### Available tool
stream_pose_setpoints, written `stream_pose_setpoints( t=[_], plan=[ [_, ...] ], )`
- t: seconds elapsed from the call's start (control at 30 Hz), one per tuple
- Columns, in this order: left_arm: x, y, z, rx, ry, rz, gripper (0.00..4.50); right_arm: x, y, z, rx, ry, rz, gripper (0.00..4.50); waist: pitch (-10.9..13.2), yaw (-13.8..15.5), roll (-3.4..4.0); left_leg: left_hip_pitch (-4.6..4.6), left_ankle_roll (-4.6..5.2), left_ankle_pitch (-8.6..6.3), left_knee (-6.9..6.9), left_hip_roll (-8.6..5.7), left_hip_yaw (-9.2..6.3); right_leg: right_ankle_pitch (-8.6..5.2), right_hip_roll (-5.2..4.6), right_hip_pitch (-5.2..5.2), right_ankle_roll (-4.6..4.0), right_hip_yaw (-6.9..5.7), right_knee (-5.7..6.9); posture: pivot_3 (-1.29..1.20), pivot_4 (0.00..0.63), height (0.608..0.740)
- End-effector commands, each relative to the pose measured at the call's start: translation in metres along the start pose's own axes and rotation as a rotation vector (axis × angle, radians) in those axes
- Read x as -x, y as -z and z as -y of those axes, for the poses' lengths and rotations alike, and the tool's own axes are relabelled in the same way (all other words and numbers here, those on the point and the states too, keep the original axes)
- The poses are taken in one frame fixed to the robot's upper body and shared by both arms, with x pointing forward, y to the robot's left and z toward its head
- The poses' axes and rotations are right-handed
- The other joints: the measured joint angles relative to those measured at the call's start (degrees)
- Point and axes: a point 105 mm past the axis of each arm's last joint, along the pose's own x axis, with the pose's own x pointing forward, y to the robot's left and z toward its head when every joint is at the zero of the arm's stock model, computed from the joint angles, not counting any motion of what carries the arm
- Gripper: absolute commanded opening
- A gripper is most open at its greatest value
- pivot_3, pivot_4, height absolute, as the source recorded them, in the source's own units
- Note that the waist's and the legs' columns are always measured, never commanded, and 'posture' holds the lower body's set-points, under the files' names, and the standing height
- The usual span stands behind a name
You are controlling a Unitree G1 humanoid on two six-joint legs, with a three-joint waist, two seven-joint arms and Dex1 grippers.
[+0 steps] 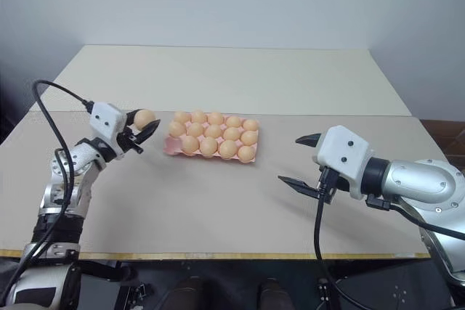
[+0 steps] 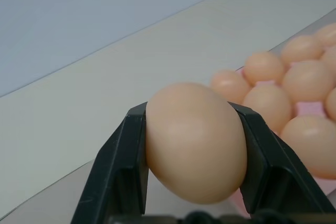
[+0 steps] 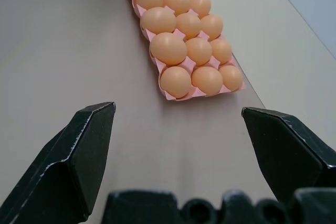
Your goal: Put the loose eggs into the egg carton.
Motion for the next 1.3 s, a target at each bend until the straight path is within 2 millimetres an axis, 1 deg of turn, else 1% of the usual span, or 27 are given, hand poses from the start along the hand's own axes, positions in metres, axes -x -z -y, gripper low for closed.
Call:
stream_pose_setpoints(
  t=[0.03, 0.13, 0.2, 0.23, 0.4, 0.57, 0.67, 0.77, 0.87, 0.93, 1.0, 1.13, 1.3],
  plan=[
    [-0.007, -0.011, 0.014, -0.013, 0.074, 0.041, 1.89, 0.009, -0.01, 0.006, 0.043, 0.049, 0.008, 4.5, 0.0, 0.0, 0.0, 0.0, 0.0, 0.0, 0.0, 0.0, -0.01, 0.0, 0.01, -0.01, 0.0, 0.0, 0.0, 0.0, 0.15, 0.74],
    [-0.011, -0.003, 0.021, -0.019, 0.088, 0.016, 1.89, 0.011, -0.011, 0.006, 0.043, 0.059, 0.003, 4.5, 0.0, -0.1, 0.0, 0.01, 0.0, 0.0, 0.0, 0.0, 0.0, 0.0, 0.01, 0.0, 0.0, 0.01, 0.0, 0.0, 0.15, 0.74],
    [-0.013, -0.001, 0.018, -0.02, 0.067, 0.014, 2.57, 0.012, -0.01, 0.006, 0.041, 0.064, -0.001, 4.5, 0.0, -0.1, 0.0, 0.01, 0.0, 0.0, 0.0, 0.0, 0.0, 0.0, 0.01, 0.0, 0.0, 0.02, 0.01, 0.0, 0.15, 0.74],
    [-0.014, 0.0, 0.017, -0.015, 0.066, 0.012, 2.78, 0.012, -0.01, 0.006, 0.039, 0.065, -0.003, 4.5, 0.0, -0.1, 0.0, 0.01, 0.0, 0.0, 0.0, 0.01, -0.01, 0.0, 0.02, 0.0, 0.0, 0.01, 0.01, 0.0, 0.15, 0.74],
    [-0.017, 0.004, 0.013, -0.048, 0.028, 0.011, 4.34, 0.014, -0.009, 0.005, 0.034, 0.068, -0.009, 4.5, 0.0, 0.0, 0.0, 0.0, 0.0, 0.0, 0.0, -0.01, 0.0, 0.0, 0.0, 0.0, 0.0, 0.01, -0.01, 0.0, 0.15, 0.74],
    [-0.017, 0.002, 0.012, -0.051, 0.029, 0.035, 4.34, 0.014, -0.008, 0.006, 0.034, 0.071, -0.009, 4.5, 0.0, 0.0, 0.0, -0.01, 0.0, 0.0, 0.0, -0.01, -0.01, 0.0, 0.0, 0.0, 0.0, 0.0, -0.01, 0.0, 0.15, 0.74],
    [-0.009, -0.004, 0.016, -0.061, 0.059, 0.059, 4.34, 0.014, -0.009, 0.007, 0.039, 0.075, -0.009, 4.5, 0.0, 0.0, 0.0, -0.01, 0.0, 0.0, 0.0, -0.01, 0.0, 0.0, 0.0, 0.0, 0.0, 0.0, -0.01, 0.0, 0.15, 0.74],
    [0.009, -0.017, 0.017, -0.037, 0.106, 0.103, 4.34, 0.015, -0.009, 0.008, 0.042, 0.077, -0.009, 4.5, 0.0, -0.4, 0.0, 0.0, 0.0, 0.0, 0.0, 0.03, 0.01, 0.0, 0.02, -0.02, 0.0, 0.04, -0.02, 0.0, 0.15, 0.74],
    [0.041, -0.032, 0.019, -0.039, 0.184, 0.112, 4.34, 0.017, -0.01, 0.01, 0.048, 0.077, -0.008, 4.5, 0.0, -0.8, 0.0, 0.01, 0.0, 0.0, -0.02, 0.06, -0.01, 0.0, 0.03, -0.03, 0.0, 0.05, 0.0, 0.0, 0.15, 0.74],
    [0.061, -0.042, 0.017, -0.072, 0.215, 0.087, 4.34, 0.018, -0.01, 0.012, 0.052, 0.067, -0.009, 4.5, 0.0, -1.3, 0.0, 0.04, 0.0, 0.0, -0.05, 0.09, 0.0, 0.0, 0.03, -0.03, 0.0, 0.06, 0.01, 0.0, 0.15, 0.74],
    [0.075, -0.049, 0.014, -0.11, 0.227, 0.054, 4.34, 0.019, -0.01, 0.013, 0.057, 0.057, -0.011, 4.5, 0.0, -1.3, 0.01, 0.1, 0.0, 0.0, -0.08, 0.09, 0.01, 0.0, 0.01, 0.01, 0.0, 0.07, 0.01, 0.0, 0.15, 0.74],
    [0.103, -0.063, 0.008, -0.178, 0.257, -0.017, 4.34, 0.022, -0.007, 0.015, 0.061, 0.037, -0.017, 4.5, 0.0, -1.0, 0.01, 0.16, -0.01, 0.0, -0.07, 0.08, 0.0, 0.0, 0.0, 0.1, 0.0, 0.01, -0.03, 0.0, 0.15, 0.74],
    [0.131, -0.076, 0.011, -0.177, 0.348, -0.091, 4.34, 0.029, -0.003, 0.016, 0.067, -0.002, -0.031, 4.5, 0.0, -1.1, 0.01, 0.08, 0.0, 0.0, -0.11, 0.1, 0.03, -0.01, 0.02, 0.02, 0.0, 0.02, -0.11, 0.0, 0.15, 0.74]
  ],
)
